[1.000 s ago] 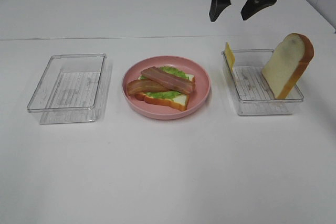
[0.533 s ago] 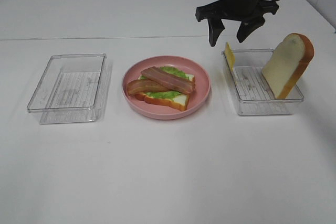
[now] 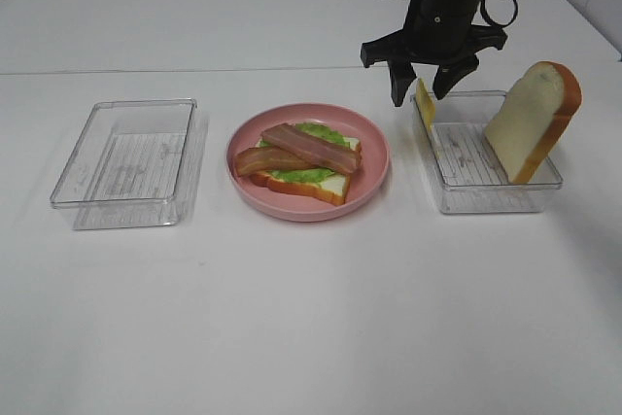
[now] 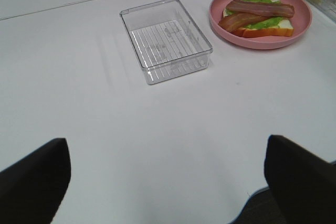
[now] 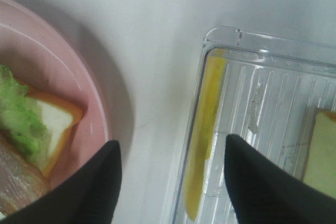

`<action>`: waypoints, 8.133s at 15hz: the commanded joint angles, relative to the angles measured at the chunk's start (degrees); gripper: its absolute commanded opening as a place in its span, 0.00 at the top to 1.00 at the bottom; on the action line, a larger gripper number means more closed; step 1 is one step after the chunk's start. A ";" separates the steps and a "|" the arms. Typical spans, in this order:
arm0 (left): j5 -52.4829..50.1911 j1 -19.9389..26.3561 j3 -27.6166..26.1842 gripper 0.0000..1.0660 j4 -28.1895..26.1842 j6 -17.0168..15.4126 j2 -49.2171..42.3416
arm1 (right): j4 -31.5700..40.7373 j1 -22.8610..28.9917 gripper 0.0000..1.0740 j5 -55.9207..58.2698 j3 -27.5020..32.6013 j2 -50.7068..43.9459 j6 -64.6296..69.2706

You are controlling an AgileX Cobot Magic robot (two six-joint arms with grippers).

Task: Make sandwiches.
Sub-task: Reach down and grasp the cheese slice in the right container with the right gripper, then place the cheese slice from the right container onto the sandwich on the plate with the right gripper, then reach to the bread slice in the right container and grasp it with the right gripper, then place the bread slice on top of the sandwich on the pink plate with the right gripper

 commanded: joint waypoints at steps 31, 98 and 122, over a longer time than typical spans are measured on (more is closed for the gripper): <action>-0.57 0.06 0.11 0.11 0.11 -0.52 -1.32 | 24.18 0.11 1.00 9.11 -9.11 -6.82 -9.68; -0.57 0.06 0.11 0.11 0.11 -0.57 -1.32 | 4.58 -18.05 0.99 11.46 8.31 -7.51 -5.61; -0.57 0.06 0.11 0.11 0.11 -0.57 -1.32 | 65.66 -1.32 1.00 -15.07 23.43 -7.96 -26.30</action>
